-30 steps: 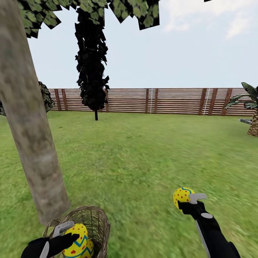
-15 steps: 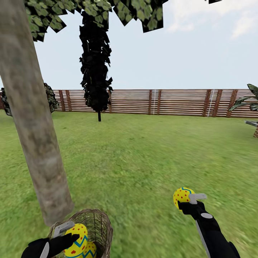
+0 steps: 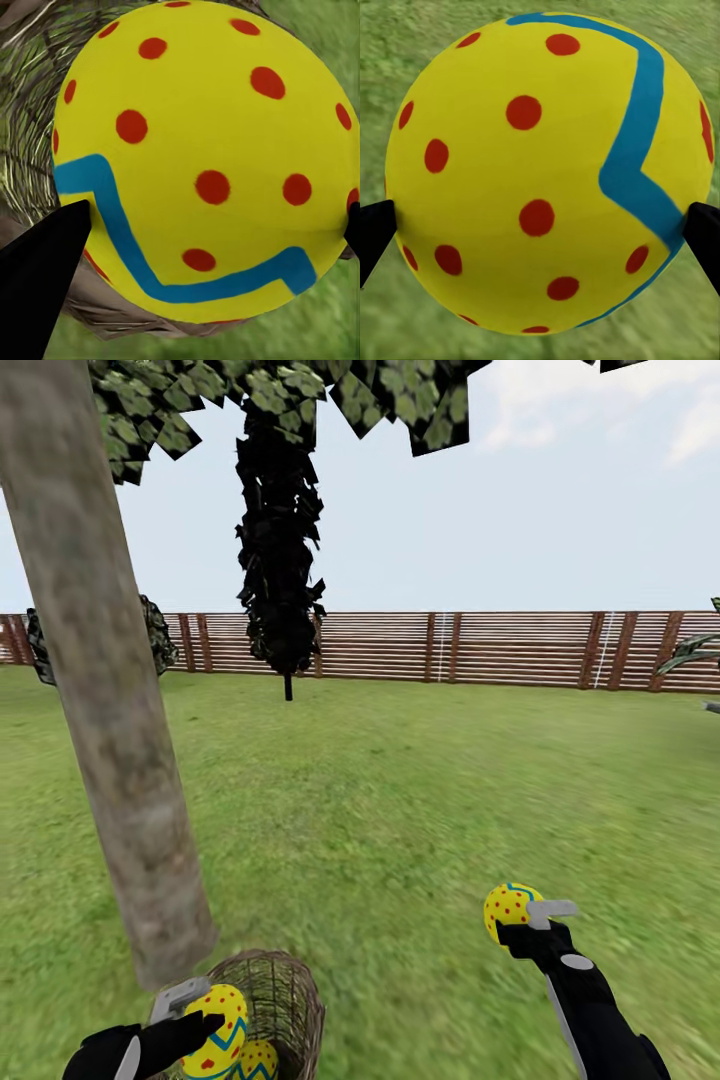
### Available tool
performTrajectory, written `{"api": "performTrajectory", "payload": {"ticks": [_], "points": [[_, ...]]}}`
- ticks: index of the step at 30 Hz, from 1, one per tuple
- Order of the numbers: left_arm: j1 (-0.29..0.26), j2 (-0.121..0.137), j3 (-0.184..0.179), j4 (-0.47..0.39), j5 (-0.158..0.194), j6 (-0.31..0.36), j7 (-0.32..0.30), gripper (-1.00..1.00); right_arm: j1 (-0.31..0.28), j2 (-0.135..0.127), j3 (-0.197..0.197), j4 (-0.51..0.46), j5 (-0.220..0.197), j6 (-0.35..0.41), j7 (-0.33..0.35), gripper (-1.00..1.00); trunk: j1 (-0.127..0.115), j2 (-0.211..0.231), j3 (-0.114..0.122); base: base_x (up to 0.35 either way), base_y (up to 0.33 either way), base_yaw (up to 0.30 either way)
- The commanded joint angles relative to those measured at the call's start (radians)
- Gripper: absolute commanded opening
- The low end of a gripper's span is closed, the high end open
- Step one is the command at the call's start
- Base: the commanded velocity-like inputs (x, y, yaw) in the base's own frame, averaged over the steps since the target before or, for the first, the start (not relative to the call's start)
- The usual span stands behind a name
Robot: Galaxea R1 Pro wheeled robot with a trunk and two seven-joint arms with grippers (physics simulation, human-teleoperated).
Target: Take the three Easter eggs out of the wicker basket on the lawn in the garden, then place them on the lawn next to a single tree (choose any tree) so that all three eggs are next to the same tree and none are left in the basket.
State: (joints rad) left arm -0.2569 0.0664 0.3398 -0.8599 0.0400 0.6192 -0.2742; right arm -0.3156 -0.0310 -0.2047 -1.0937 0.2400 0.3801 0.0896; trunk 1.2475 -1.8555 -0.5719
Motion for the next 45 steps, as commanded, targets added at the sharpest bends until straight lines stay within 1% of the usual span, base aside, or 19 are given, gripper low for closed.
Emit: {"api": "performTrajectory", "payload": {"ticks": [1, 7, 27, 29, 30, 32, 33, 35, 39, 43, 45], "points": [[-0.001, 0.000, 0.002, -0.001, 0.003, 0.007, -0.002, -1.00, 0.000, 0.000, -0.002, -0.002, 0.010, 0.005, 0.010, -1.00, -0.004, 0.007, 0.002, 0.000, 0.000, 0.243], [-0.001, 0.000, 0.002, 0.002, 0.003, 0.007, -0.002, -1.00, 0.000, 0.000, -0.002, 0.000, 0.009, 0.005, 0.010, -1.00, -0.027, 0.049, 0.021, 0.000, 0.000, 0.211], [-0.001, 0.001, 0.002, 0.001, 0.004, 0.007, -0.005, -1.00, 0.000, 0.001, -0.002, 0.001, 0.009, 0.006, 0.010, -1.00, -0.104, 0.189, 0.084, 0.000, 0.000, 0.003], [-0.001, 0.003, 0.004, 0.000, 0.004, 0.007, -0.005, -1.00, 0.000, 0.000, 0.000, 0.019, 0.009, 0.015, 0.016, -1.00, -0.111, 0.203, 0.090, 0.000, 0.000, 0.000], [-0.001, 0.004, 0.005, 0.001, 0.004, 0.007, -0.004, -1.00, 0.000, -0.001, 0.038, 0.034, 0.009, 0.075, 0.039, -1.00, -0.115, 0.210, 0.093, 0.000, 0.000, 0.000], [-0.001, 0.003, 0.006, 0.001, 0.004, 0.007, -0.004, -1.00, 0.000, -0.004, 0.129, 0.044, 0.006, 0.209, 0.062, -1.00, -0.123, 0.224, 0.099, 0.000, 0.000, 0.000], [-0.001, 0.003, 0.006, 0.001, 0.003, 0.007, -0.004, -1.00, 0.001, -0.005, 0.151, 0.048, 0.006, 0.251, 0.065, -1.00, -0.127, 0.231, 0.102, 0.000, 0.000, 0.000], [-0.001, 0.004, 0.007, 0.001, 0.005, 0.007, -0.004, -1.00, 0.001, -0.005, 0.164, 0.045, 0.005, 0.276, 0.066, -1.00, -0.134, 0.245, 0.109, 0.000, 0.000, 0.000], [-0.001, 0.017, 0.016, -0.027, 0.011, 0.015, -0.006, -1.00, 0.000, 0.001, 0.170, 0.039, 0.005, 0.280, 0.064, -1.00, -0.150, 0.273, 0.121, 0.000, 0.000, 0.000], [-0.001, 0.016, 0.016, -0.076, 0.015, 0.022, -0.007, -1.00, 0.000, 0.000, 0.168, 0.035, 0.007, 0.278, 0.062, -1.00, -0.165, 0.301, 0.134, 0.000, 0.000, 0.000], [-0.001, 0.012, 0.018, -0.113, 0.018, 0.026, -0.007, -1.00, 0.001, 0.000, 0.168, 0.035, 0.007, 0.281, 0.061, -1.00, -0.173, 0.315, 0.140, 0.000, 0.000, 0.000]]}}
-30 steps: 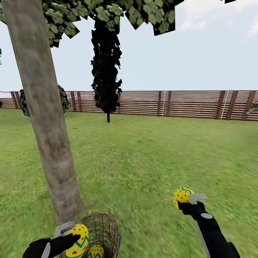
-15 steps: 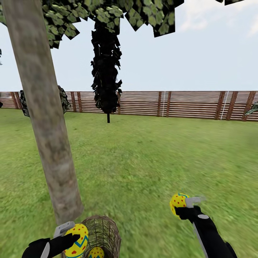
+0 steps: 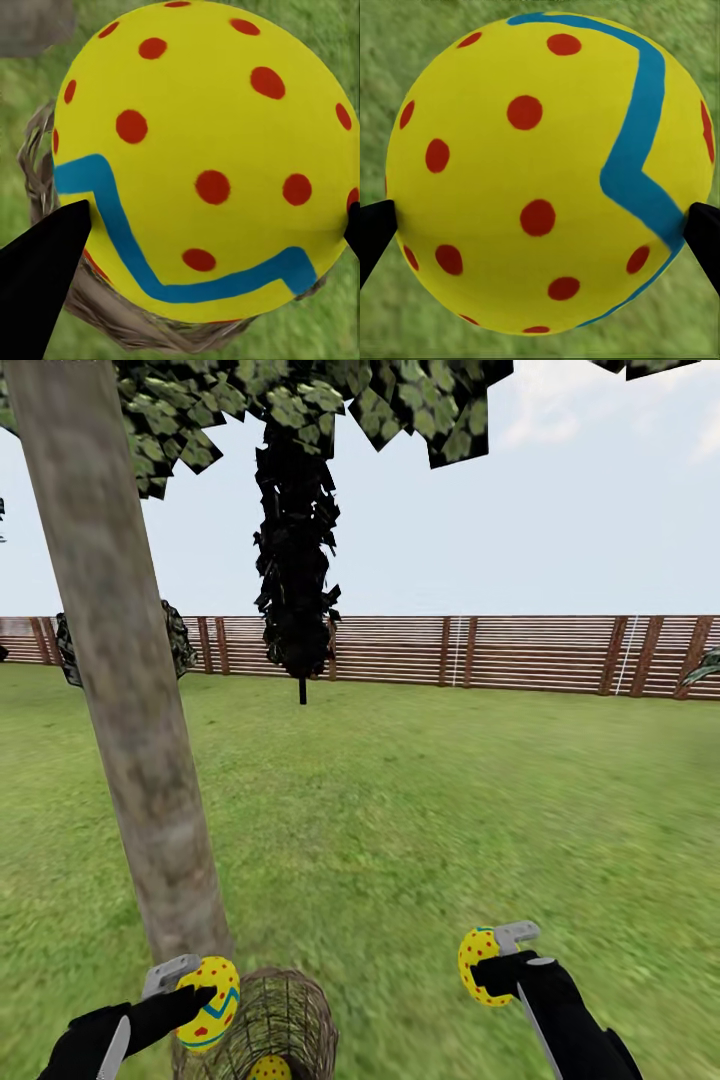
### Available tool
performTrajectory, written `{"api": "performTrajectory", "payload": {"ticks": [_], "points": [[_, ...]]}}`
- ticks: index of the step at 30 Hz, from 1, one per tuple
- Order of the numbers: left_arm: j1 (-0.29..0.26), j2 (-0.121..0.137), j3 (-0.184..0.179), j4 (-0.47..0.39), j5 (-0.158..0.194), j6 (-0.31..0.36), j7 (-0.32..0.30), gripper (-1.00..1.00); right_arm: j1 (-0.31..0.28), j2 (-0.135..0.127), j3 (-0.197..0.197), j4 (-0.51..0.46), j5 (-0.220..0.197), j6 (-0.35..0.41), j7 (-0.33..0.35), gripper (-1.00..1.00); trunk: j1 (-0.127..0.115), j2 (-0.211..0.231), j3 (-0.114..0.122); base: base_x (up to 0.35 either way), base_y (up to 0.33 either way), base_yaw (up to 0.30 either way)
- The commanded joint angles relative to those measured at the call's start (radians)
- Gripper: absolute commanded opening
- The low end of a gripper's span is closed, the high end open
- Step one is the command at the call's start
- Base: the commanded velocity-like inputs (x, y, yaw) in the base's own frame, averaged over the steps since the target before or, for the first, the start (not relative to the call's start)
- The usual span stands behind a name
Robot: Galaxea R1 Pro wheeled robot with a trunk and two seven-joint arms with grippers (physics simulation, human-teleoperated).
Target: Take the three Easter eggs out of the wicker basket on the lawn in the garden, then place them on the lawn next to a single tree (choose any tree) so that all three eggs are next to the same tree and none are left in the basket.
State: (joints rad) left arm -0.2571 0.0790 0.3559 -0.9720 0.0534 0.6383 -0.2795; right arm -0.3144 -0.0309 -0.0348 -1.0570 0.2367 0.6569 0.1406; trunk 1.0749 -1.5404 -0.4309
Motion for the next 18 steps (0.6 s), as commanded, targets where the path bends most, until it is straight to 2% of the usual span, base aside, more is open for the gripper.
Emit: {"api": "performTrajectory", "payload": {"ticks": [1, 5, 12, 18], "points": [[-0.001, -0.002, 0.001, -0.009, 0.005, 0.012, -0.001, -1.00, 0.000, 0.000, -0.002, -0.001, 0.011, 0.005, 0.010, -1.00, -0.004, 0.007, 0.002, 0.000, 0.000, 0.000], [-0.001, -0.009, -0.007, -0.048, -0.003, 0.036, 0.000, -1.00, -0.001, 0.000, -0.003, -0.001, 0.012, 0.007, 0.010, -1.00, -0.019, 0.035, 0.015, 0.000, 0.000, 0.000], [-0.001, -0.008, -0.010, -0.016, -0.011, 0.040, 0.002, -1.00, -0.001, 0.000, -0.004, 0.008, 0.010, 0.007, 0.010, -1.00, -0.046, 0.084, 0.036, 0.000, 0.000, 0.000], [-0.001, -0.007, -0.009, -0.007, -0.011, 0.040, 0.001, -1.00, -0.001, -0.002, -0.006, 0.009, 0.009, 0.007, 0.010, -1.00, -0.046, 0.084, 0.036, -0.050, 0.032, 0.000]]}}
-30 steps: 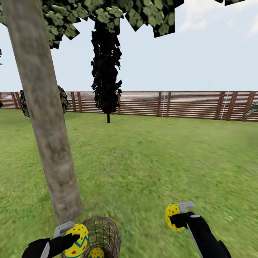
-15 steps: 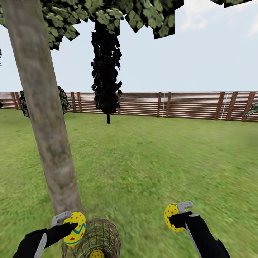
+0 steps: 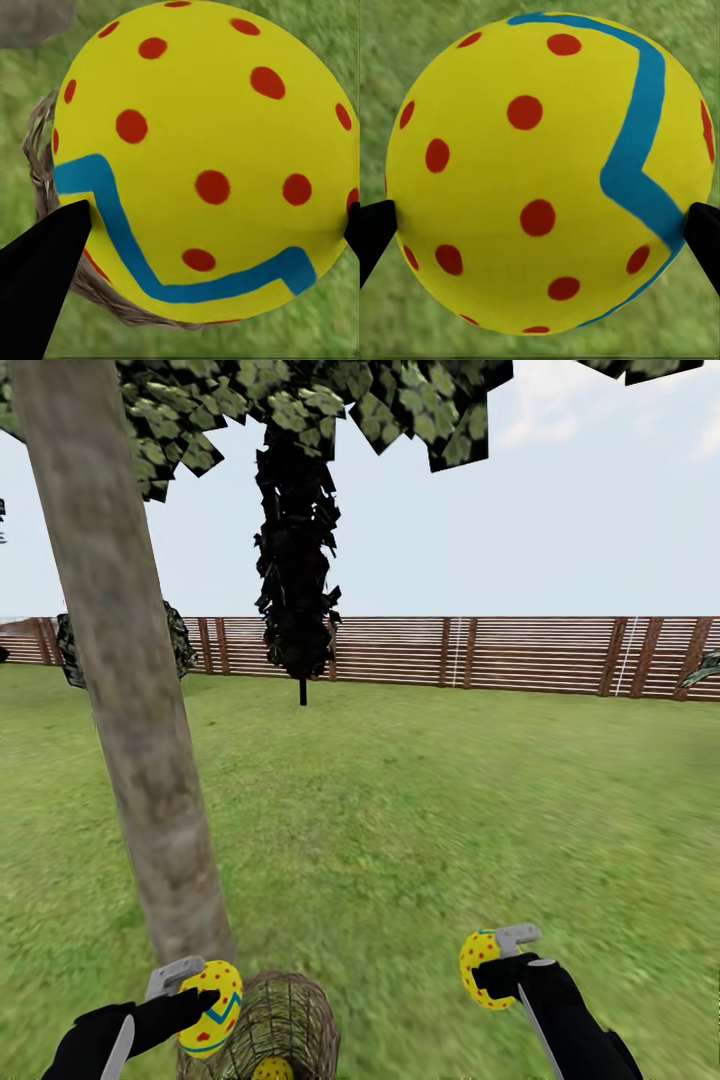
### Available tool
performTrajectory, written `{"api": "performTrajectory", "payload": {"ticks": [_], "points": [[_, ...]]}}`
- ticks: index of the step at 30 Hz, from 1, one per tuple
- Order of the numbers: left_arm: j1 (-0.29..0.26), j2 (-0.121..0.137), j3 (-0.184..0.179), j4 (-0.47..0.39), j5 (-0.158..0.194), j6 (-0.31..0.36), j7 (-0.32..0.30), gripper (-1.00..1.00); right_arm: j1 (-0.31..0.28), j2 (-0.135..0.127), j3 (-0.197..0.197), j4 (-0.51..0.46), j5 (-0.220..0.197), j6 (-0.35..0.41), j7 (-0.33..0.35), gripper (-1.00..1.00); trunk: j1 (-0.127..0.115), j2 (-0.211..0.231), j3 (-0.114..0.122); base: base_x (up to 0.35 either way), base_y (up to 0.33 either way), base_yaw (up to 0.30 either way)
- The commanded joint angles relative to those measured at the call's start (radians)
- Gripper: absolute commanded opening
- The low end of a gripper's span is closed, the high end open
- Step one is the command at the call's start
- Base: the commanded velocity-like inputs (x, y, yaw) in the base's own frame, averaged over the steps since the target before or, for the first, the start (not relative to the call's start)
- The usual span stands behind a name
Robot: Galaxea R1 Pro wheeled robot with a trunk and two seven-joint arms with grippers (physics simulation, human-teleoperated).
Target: Take the three Easter eggs out of the wicker basket on the lawn in the garden, then place them on the lawn next to a single tree (choose any tree) so that all three eggs are next to the same tree and none are left in the basket.
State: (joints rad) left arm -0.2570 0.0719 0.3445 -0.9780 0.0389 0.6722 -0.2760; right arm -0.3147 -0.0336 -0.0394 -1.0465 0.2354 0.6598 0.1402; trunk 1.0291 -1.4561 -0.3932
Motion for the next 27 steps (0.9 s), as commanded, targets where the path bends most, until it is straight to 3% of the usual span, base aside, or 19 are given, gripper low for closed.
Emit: {"api": "performTrajectory", "payload": {"ticks": [1, 21, 27], "points": [[-0.001, -0.001, 0.002, -0.001, 0.004, 0.007, -0.002, -1.00, -0.001, 0.001, -0.001, -0.001, 0.010, 0.004, 0.010, -1.00, 0.000, -0.001, -0.001, -0.229, 0.206, 0.000], [-0.001, 0.003, 0.007, -0.010, 0.012, 0.007, -0.003, -1.00, -0.001, 0.001, 0.001, 0.005, 0.012, 0.004, 0.010, -1.00, 0.000, -0.001, -0.001, -0.103, 0.306, 0.000], [-0.001, 0.003, 0.008, -0.010, 0.013, 0.008, -0.004, -1.00, 0.000, 0.001, 0.003, 0.005, 0.012, 0.004, 0.010, -1.00, 0.000, -0.001, 0.002, -0.026, 0.317, -0.205]]}}
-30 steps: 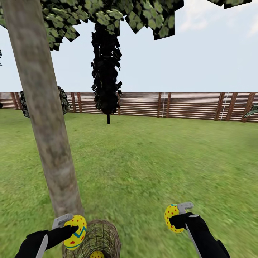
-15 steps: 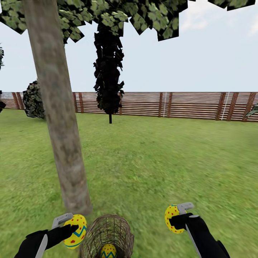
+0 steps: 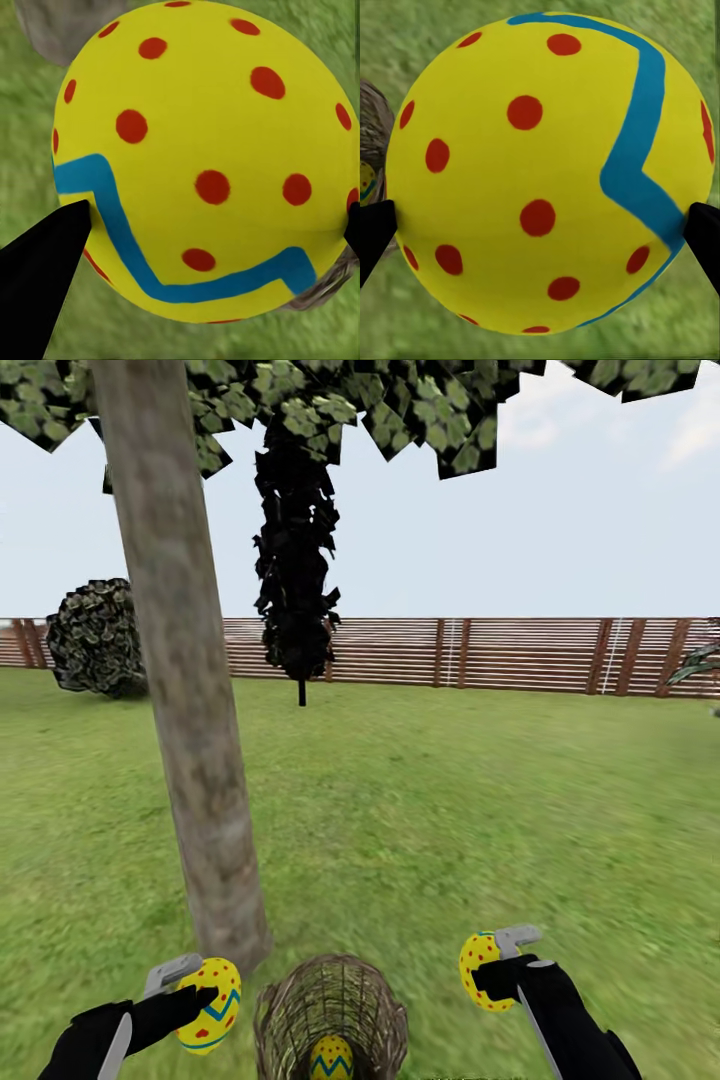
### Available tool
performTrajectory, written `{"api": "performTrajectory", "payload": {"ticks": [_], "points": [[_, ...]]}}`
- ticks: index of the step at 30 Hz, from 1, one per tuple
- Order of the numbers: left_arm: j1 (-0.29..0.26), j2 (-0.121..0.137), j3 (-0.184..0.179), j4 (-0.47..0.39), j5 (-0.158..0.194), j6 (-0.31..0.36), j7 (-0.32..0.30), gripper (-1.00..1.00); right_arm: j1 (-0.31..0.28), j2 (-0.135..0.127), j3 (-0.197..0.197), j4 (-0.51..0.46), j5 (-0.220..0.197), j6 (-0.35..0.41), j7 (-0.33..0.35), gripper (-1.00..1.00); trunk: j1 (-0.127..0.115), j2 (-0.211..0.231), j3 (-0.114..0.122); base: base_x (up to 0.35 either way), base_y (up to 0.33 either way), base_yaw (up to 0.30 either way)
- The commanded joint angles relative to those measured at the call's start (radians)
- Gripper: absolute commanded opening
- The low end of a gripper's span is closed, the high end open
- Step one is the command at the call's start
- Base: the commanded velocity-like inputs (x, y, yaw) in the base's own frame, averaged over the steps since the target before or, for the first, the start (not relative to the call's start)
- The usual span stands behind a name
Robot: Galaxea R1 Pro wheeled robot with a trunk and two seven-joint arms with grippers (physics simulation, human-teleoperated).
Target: Take the three Easter eggs out of the wicker basket on the lawn in the garden, then place them on the lawn next to a single tree (choose any tree) so that all three eggs are next to the same tree and none are left in the basket.
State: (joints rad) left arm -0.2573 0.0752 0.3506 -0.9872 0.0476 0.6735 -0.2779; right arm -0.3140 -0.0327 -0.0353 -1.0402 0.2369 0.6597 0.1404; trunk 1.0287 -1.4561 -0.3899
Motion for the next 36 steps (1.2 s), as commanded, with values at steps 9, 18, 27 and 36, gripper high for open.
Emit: {"api": "performTrajectory", "payload": {"ticks": [9, 18, 27, 36], "points": [[0.000, 0.000, 0.001, -0.001, 0.002, 0.006, -0.002, -1.00, -0.001, 0.000, -0.007, -0.003, 0.008, 0.005, 0.010, -1.00, 0.000, -0.001, 0.003, -0.034, 0.317, -0.212], [0.000, 0.001, 0.002, -0.001, 0.002, 0.007, -0.002, -1.00, -0.001, 0.001, -0.006, -0.003, 0.009, 0.005, 0.010, -1.00, 0.000, -0.001, 0.003, -0.138, 0.318, -0.002], [0.000, 0.001, 0.001, 0.004, 0.000, 0.006, -0.002, -1.00, -0.001, -0.001, -0.006, -0.003, 0.012, 0.004, 0.010, -1.00, 0.000, -0.001, 0.008, -0.139, 0.318, -0.200], [0.000, 0.001, 0.002, 0.005, 0.000, 0.006, -0.002, -1.00, -0.001, -0.003, -0.006, -0.003, 0.012, 0.004, 0.010, -1.00, 0.000, -0.001, 0.012, -0.109, 0.318, -0.263]]}}
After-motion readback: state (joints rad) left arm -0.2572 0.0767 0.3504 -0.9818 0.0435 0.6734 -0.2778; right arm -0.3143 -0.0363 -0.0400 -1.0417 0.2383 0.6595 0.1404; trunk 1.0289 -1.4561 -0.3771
